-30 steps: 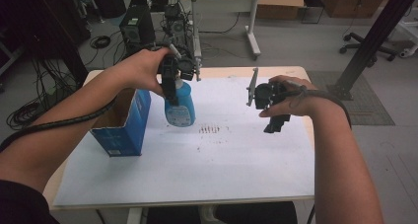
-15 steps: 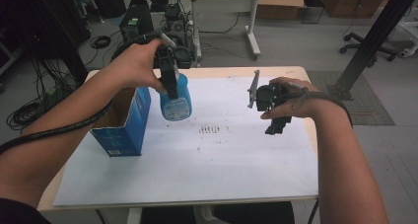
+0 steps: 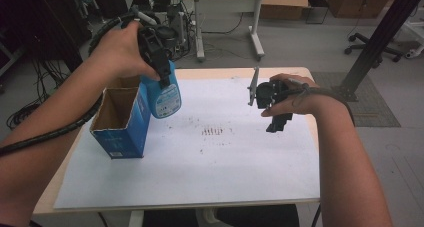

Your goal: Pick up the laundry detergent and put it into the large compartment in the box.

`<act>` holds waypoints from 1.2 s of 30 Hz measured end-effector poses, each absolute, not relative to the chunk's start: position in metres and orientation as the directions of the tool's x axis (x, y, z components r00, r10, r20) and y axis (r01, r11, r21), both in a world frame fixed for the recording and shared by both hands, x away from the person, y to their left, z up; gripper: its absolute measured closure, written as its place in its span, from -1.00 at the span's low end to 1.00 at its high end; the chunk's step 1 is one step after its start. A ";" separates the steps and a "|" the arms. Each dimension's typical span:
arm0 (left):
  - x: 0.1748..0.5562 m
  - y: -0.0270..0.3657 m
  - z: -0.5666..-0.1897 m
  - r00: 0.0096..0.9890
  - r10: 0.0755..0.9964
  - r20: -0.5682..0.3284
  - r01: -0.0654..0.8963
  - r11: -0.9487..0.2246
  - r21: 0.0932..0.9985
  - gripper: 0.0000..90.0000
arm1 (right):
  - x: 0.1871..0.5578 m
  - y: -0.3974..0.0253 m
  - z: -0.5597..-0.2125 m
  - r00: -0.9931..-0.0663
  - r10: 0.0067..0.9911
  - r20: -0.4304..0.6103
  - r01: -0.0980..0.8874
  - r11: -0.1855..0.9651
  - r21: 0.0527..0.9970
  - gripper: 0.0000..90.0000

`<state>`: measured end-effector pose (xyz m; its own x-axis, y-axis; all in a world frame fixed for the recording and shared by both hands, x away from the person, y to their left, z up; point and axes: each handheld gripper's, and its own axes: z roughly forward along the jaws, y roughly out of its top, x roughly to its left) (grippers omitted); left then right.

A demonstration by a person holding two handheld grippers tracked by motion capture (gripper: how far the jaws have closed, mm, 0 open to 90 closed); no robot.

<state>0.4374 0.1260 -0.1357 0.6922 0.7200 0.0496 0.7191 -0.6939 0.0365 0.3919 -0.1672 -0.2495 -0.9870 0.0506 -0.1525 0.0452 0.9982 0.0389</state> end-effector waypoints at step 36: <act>0.434 0.197 -0.064 0.115 0.993 0.018 0.992 -0.116 0.051 -0.16 | 0.402 -0.160 -0.250 -0.989 0.009 -0.147 0.004 0.999 0.035 -0.85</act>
